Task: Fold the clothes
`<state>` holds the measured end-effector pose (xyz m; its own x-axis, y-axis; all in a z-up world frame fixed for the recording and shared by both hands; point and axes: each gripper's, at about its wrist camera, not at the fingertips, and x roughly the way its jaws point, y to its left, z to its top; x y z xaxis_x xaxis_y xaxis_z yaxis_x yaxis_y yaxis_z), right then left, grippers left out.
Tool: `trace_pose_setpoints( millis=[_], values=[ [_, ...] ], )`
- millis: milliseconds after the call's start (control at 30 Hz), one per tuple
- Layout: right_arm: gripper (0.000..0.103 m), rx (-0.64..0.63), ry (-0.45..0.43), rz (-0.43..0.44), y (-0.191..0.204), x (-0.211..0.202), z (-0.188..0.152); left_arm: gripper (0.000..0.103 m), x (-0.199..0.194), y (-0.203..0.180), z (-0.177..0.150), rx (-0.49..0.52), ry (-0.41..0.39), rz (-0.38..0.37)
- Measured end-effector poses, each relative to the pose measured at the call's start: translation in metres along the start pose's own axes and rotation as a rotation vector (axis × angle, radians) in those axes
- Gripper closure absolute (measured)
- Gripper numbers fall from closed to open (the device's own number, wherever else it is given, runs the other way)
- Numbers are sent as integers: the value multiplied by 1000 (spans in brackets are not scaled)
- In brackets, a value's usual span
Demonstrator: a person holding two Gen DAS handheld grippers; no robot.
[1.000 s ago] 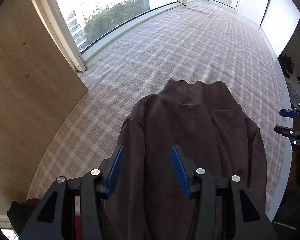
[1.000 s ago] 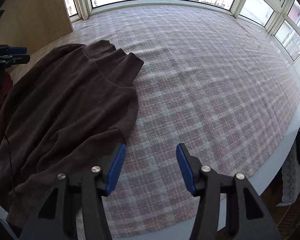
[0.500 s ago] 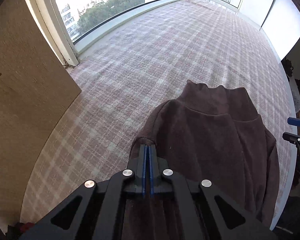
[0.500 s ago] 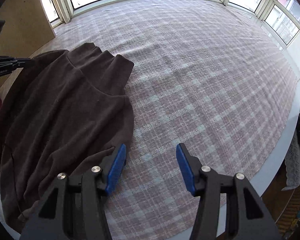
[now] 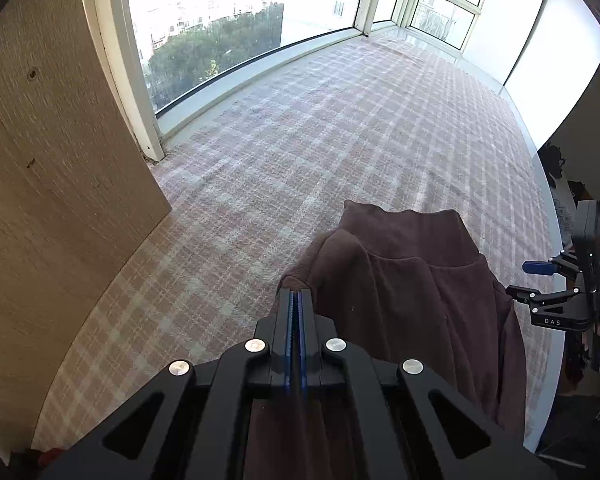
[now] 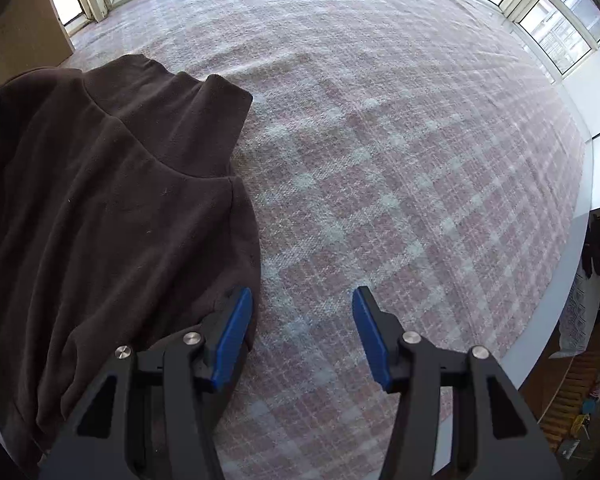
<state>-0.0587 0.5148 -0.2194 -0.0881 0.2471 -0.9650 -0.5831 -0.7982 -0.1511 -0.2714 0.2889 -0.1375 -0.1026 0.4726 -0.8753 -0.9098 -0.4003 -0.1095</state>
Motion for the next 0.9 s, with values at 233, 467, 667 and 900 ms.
trace_pose_setpoints(
  millis=[233, 467, 667, 900],
  values=[
    [55, 28, -27, 64, -3, -2, -9, 101, 0, 5, -2, -7, -10, -16],
    [51, 63, -72, 178, -7, -34, -15, 101, -1, 4, 0, 4, -15, -25],
    [51, 26, -18, 162, 13, -22, -6, 101, 2, 9, -1, -14, -17, -29],
    [81, 39, 38, 219, 21, -7, -11, 101, 3, 14, -4, -18, -12, -25]
  ],
)
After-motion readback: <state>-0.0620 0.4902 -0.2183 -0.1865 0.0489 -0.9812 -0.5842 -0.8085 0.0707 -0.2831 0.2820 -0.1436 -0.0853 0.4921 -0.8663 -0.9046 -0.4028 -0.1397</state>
